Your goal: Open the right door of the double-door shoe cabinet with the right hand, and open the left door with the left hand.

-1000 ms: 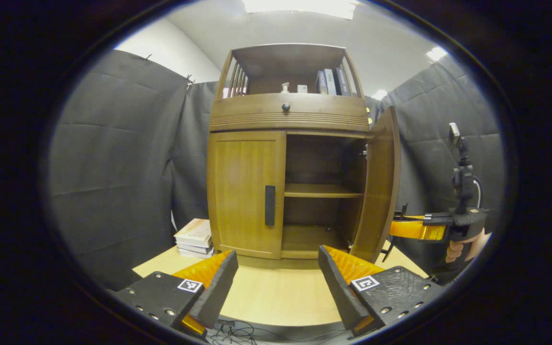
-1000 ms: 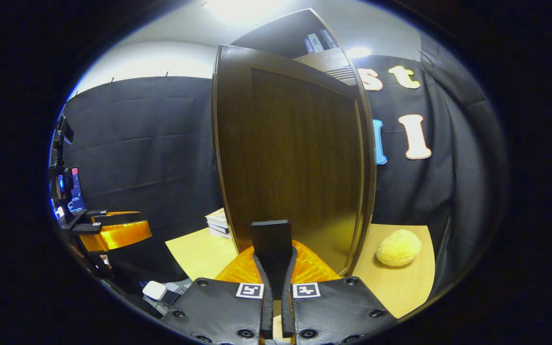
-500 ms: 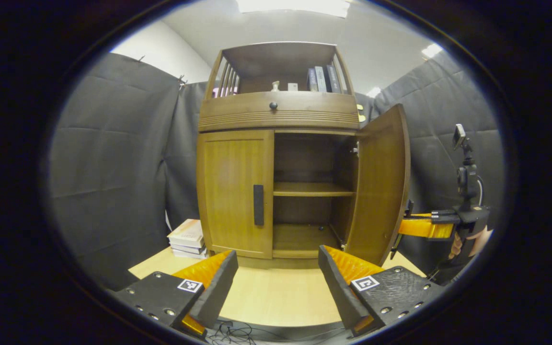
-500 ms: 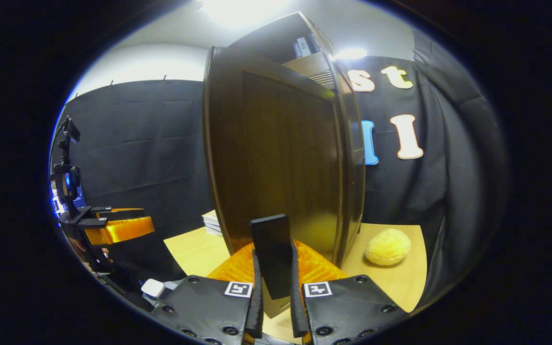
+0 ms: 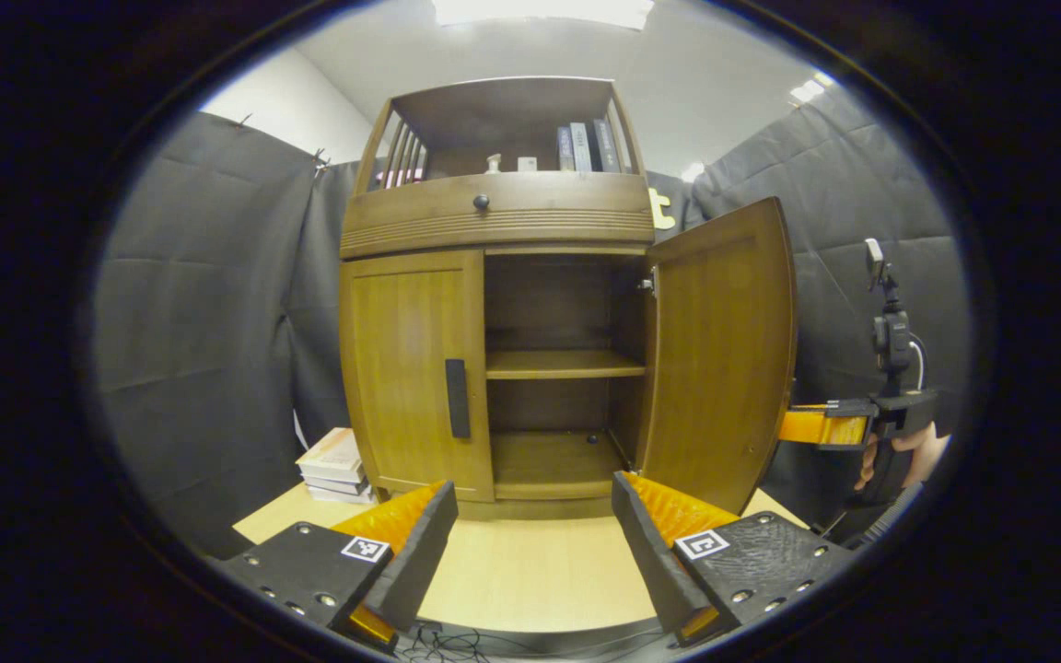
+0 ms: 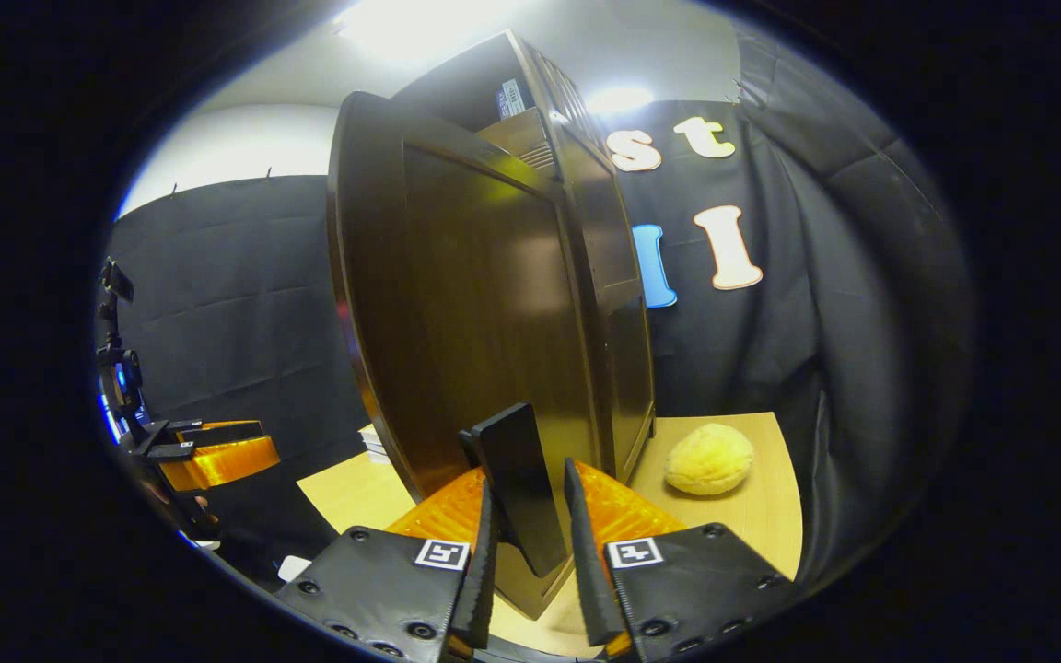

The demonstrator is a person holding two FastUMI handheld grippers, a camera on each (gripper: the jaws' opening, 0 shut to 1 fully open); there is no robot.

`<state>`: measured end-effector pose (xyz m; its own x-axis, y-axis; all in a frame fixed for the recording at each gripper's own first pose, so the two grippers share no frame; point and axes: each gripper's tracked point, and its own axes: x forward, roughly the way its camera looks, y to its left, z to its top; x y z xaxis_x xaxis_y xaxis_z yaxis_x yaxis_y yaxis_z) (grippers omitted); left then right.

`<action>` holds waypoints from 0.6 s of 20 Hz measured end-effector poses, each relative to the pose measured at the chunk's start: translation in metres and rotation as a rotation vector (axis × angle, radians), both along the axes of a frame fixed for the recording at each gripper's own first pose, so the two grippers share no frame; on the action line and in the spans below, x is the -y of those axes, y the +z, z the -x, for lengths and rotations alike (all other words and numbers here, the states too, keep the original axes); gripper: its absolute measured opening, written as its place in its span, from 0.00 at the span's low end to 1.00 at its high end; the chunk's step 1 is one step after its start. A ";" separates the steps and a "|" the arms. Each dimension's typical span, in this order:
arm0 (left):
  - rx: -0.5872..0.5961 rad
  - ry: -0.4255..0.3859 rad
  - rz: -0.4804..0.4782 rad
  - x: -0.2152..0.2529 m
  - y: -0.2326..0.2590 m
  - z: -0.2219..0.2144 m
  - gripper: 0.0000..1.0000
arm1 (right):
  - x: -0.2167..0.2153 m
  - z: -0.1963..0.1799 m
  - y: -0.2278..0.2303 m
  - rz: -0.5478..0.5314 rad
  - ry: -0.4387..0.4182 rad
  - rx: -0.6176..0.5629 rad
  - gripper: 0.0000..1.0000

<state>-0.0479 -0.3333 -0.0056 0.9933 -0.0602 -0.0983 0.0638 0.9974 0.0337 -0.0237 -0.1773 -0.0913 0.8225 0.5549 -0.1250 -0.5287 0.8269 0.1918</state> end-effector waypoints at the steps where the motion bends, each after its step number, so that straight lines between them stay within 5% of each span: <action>1: 0.000 -0.003 0.001 0.002 0.000 -0.001 0.98 | 0.002 -0.001 -0.001 0.001 -0.006 0.002 0.43; 3: -0.001 -0.007 0.001 0.003 0.000 -0.004 0.98 | 0.010 -0.004 -0.001 0.006 -0.041 0.002 0.43; 6: -0.010 -0.008 0.015 0.000 -0.004 -0.008 0.98 | 0.028 0.002 -0.002 -0.013 -0.089 -0.016 0.82; 8: -0.025 -0.004 0.030 -0.001 -0.007 -0.009 0.98 | 0.034 0.005 -0.003 -0.028 -0.116 -0.031 0.98; 12: -0.040 0.032 0.043 -0.011 -0.007 -0.012 0.98 | 0.038 0.018 -0.003 0.010 -0.164 -0.038 0.98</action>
